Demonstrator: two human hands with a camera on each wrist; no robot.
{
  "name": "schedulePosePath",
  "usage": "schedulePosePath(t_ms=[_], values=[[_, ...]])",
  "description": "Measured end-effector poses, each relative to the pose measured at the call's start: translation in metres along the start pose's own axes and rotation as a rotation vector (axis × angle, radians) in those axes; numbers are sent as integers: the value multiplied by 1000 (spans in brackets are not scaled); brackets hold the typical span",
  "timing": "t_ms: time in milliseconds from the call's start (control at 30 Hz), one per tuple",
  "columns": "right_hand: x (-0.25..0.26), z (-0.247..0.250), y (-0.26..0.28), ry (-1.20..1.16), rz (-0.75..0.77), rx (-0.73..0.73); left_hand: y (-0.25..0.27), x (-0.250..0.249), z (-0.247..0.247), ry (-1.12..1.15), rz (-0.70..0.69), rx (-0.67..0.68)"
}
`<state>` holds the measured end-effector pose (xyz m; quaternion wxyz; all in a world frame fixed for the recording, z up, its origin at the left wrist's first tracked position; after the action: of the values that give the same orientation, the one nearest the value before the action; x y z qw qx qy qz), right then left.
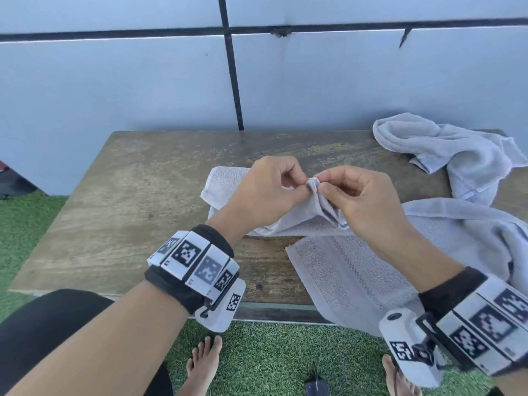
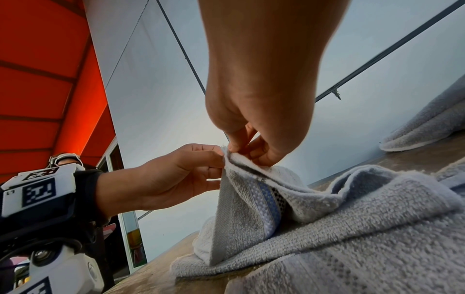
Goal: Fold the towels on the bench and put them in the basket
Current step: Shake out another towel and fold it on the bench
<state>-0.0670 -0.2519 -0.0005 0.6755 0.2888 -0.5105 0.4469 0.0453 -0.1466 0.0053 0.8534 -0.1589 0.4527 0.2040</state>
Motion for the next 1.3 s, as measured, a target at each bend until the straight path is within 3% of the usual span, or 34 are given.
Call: schedulePosePath(t_ms=[1300], values=[[-1, 4, 3, 35, -3, 22, -2, -3, -17, 71, -32, 31]])
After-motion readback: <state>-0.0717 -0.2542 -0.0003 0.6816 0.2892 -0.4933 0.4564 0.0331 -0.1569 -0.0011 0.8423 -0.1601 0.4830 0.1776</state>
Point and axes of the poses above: each hand's wrist, its own y-axis away from the middle knuckle, its own z-axis out of the back of the hand, x = y × z, the point moved 9 cm from there along -y, towards the middle knuckle, and after that the axes turned 9 degrees about x, right-handed, at the moved point
